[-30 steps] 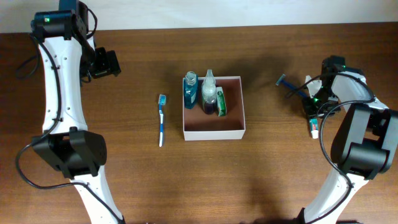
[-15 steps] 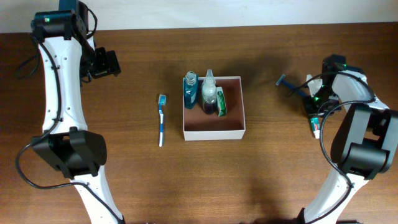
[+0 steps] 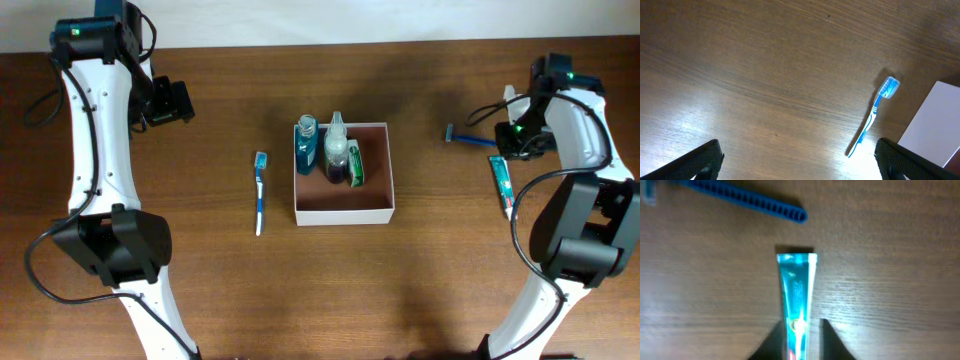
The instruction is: Pack container
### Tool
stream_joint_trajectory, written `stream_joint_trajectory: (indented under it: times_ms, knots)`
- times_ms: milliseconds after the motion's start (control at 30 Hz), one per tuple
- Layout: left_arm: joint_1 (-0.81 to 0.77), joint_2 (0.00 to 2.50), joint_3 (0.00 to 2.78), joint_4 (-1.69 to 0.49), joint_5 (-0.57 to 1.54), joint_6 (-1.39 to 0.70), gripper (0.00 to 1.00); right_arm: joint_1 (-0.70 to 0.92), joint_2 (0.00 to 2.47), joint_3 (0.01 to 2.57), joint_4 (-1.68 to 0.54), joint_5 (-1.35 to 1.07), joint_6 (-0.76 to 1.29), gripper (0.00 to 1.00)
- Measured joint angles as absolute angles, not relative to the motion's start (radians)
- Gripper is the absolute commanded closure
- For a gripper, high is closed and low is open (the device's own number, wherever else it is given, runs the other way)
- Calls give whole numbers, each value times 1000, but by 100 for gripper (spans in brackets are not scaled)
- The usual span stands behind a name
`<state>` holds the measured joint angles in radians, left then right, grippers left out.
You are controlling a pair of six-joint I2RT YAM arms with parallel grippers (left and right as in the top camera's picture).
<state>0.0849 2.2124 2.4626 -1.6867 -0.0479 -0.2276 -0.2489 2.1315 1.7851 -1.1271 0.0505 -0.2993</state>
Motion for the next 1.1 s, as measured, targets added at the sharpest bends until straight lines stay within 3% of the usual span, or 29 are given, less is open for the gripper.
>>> stream_joint_trajectory:
  times_ms: [467,1100]
  knots:
    - [85,2212,2463,-1687,-48,-228,1,-263,2131,1691,-1083,47,-298,64]
    - [85,2212,2463,-1687,-48,-228,1,-275,2131,1549,-921,35,-299,62]
